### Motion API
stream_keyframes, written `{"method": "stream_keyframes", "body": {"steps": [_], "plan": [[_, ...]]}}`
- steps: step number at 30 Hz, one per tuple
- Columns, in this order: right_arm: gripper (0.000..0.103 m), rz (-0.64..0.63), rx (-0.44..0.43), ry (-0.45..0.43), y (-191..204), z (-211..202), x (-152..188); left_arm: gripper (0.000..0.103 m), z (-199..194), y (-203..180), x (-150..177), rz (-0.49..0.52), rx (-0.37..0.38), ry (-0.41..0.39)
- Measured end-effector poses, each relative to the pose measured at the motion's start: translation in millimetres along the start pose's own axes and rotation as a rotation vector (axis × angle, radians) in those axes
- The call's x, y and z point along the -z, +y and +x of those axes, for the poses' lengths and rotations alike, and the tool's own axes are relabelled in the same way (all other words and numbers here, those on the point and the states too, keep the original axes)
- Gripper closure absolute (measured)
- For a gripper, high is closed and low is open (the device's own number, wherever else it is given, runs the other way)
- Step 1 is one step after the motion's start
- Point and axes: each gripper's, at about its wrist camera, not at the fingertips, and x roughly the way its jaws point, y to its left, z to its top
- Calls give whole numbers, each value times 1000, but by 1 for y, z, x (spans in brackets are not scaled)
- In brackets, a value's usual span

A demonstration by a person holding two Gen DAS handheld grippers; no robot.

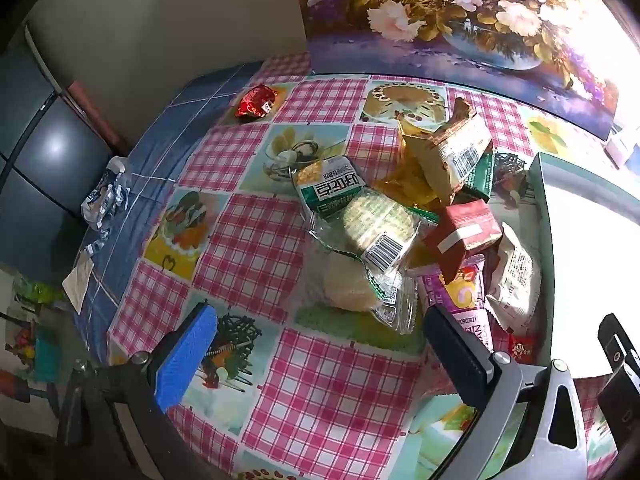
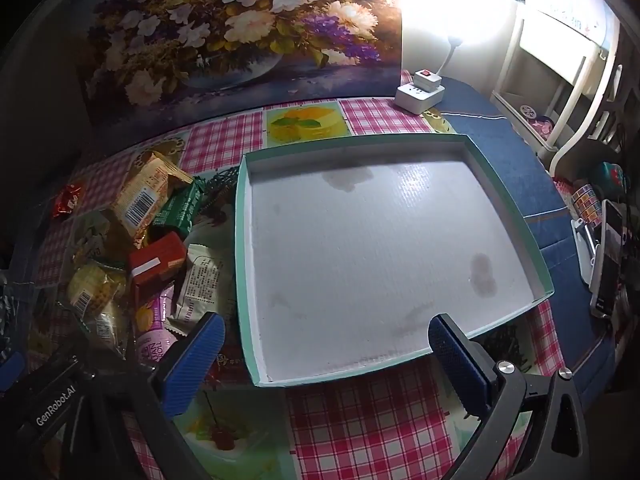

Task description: Organize snacks

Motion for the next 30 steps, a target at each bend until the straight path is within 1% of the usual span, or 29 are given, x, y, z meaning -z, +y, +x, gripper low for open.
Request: {"method": "stream_keyframes", "body": {"steps": [30], "plan": [[0,-11,-9,-3,2,-3,-1,0,-3,-4,-6,2,8,4]]}}
